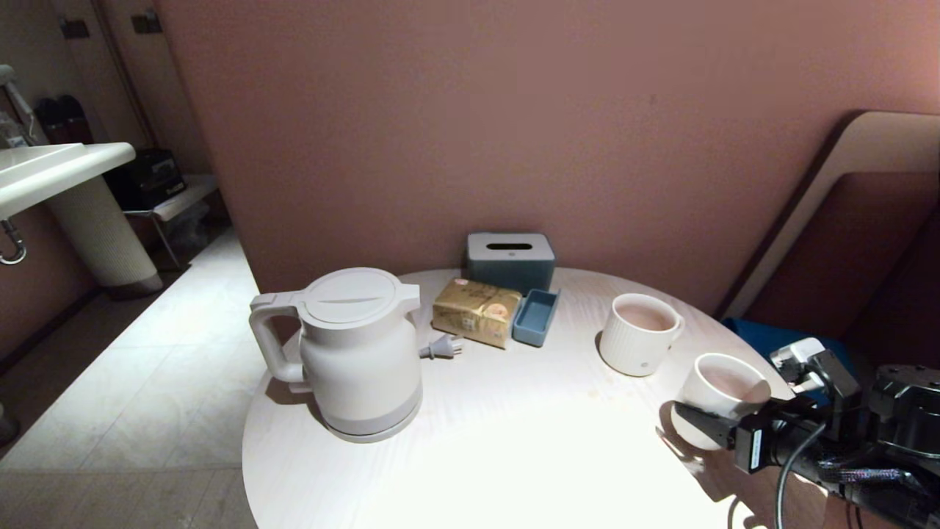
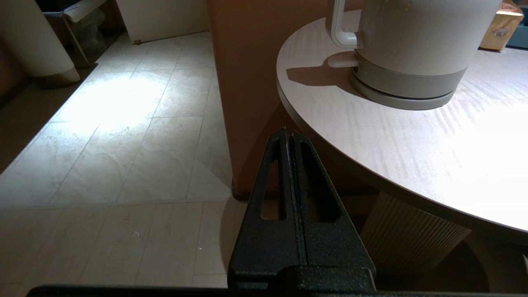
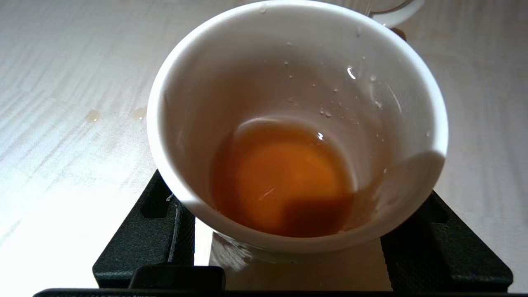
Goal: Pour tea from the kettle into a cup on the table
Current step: Pick up the cup
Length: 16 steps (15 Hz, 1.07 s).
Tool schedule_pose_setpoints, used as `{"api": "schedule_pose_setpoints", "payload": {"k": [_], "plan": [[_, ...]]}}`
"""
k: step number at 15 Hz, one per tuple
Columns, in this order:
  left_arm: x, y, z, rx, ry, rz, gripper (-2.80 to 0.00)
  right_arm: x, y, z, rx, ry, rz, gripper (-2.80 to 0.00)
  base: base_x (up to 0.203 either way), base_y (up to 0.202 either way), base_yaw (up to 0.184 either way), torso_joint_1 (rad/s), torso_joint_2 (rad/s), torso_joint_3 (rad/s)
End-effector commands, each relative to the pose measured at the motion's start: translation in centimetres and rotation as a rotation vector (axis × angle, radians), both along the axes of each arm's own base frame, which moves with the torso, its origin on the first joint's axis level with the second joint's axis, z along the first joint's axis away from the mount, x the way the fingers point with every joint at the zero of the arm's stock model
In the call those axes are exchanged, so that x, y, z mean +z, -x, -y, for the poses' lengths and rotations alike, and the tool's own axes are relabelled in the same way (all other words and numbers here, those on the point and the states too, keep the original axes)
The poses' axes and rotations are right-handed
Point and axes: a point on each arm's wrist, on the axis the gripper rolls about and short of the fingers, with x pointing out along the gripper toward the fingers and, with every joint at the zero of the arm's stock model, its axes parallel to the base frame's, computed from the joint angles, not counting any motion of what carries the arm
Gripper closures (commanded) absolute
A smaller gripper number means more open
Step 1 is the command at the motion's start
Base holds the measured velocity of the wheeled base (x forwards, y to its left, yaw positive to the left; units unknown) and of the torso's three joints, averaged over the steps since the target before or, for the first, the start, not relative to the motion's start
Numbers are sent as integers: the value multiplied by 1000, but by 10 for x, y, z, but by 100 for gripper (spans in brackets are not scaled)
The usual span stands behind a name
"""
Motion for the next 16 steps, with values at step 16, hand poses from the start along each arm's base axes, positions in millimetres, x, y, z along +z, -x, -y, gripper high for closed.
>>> {"api": "schedule_pose_setpoints", "payload": {"k": [16], "plan": [[0, 0, 0, 1, 0, -1, 0, 76, -50, 32, -185, 26, 95, 0, 0, 0, 0, 0, 0, 0]]}}
